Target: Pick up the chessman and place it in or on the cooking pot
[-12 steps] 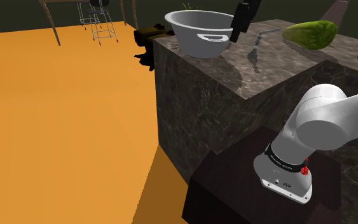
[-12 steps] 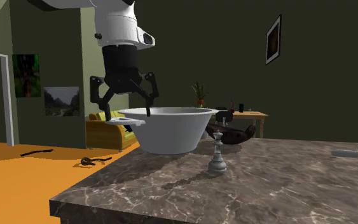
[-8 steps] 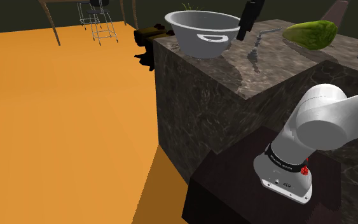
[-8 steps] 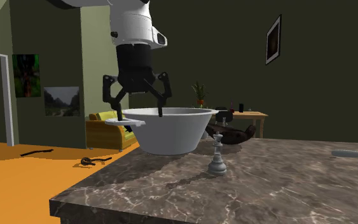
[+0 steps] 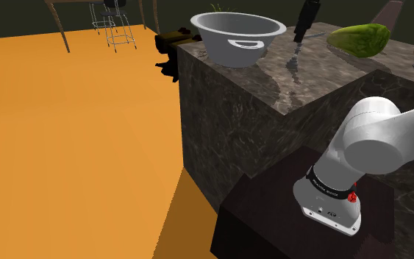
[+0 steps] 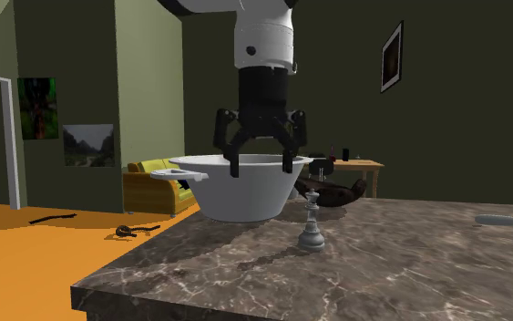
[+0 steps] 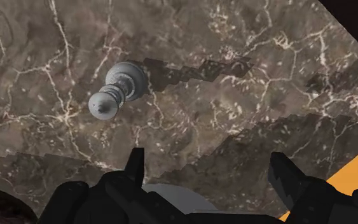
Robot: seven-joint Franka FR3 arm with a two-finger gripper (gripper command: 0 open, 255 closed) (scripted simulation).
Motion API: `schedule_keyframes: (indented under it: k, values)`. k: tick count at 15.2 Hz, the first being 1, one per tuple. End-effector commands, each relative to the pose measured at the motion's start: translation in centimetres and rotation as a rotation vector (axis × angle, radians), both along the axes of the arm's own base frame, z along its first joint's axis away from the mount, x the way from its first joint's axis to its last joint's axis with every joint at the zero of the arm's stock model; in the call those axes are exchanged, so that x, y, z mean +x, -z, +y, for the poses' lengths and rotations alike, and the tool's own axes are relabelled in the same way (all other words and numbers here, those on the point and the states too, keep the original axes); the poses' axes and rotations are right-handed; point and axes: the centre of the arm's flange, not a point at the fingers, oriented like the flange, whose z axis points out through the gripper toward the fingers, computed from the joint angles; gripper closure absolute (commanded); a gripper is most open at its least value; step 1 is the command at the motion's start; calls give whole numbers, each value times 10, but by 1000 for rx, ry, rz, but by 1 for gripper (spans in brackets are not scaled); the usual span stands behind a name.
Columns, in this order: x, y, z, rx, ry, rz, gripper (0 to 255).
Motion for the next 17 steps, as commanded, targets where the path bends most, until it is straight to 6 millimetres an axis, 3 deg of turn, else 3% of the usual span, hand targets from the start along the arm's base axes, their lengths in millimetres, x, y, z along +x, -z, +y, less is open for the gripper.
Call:
schedule_keyframes:
  k: [1, 5, 6, 13, 17]
  values:
    - [-2, 2, -30, 12, -57, 6, 0]
    - [3, 8, -87, 38, -160, 17, 0]
    - [4, 9, -94, 41, -172, 18, 0]
    - [6, 45, -92, 41, -172, 18, 0]
    - [7, 48, -91, 41, -172, 18, 0]
